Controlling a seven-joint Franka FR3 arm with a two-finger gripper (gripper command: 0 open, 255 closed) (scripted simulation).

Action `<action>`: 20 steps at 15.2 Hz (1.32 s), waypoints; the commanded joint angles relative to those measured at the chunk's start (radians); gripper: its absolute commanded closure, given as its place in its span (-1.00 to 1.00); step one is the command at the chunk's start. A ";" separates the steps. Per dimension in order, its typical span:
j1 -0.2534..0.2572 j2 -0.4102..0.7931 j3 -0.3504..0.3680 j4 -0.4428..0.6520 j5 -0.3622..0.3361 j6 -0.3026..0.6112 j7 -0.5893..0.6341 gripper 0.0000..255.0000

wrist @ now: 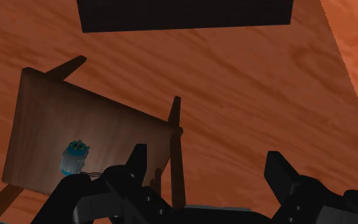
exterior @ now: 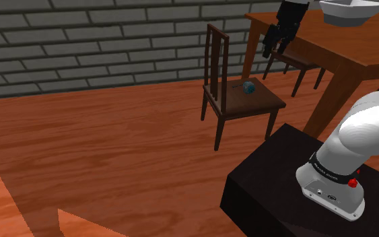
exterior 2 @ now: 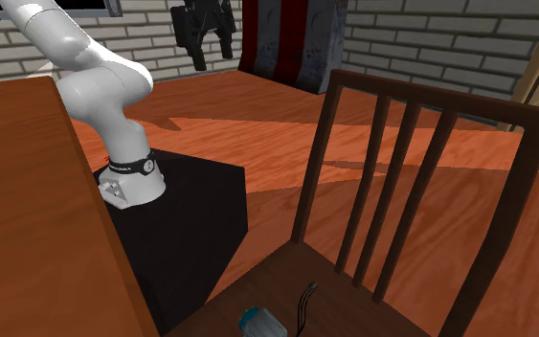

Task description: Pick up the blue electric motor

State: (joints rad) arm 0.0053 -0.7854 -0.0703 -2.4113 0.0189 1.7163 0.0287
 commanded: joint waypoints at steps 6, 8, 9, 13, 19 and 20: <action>-0.021 0.099 -0.073 -0.043 -0.040 0.139 -0.084 -1.00; -0.028 0.148 -0.102 -0.051 -0.052 0.195 -0.118 -1.00; -0.030 0.175 -0.117 -0.053 -0.058 0.223 -0.135 -1.00; -0.039 0.293 -0.176 -0.046 -0.068 0.332 -0.205 -1.00; -0.039 0.499 -0.264 0.005 -0.045 0.482 -0.323 -1.00; -0.038 0.536 -0.277 0.019 -0.034 0.504 -0.345 -1.00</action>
State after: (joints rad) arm -0.0339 -0.2927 -0.3311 -2.4129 -0.0257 2.1980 -0.2898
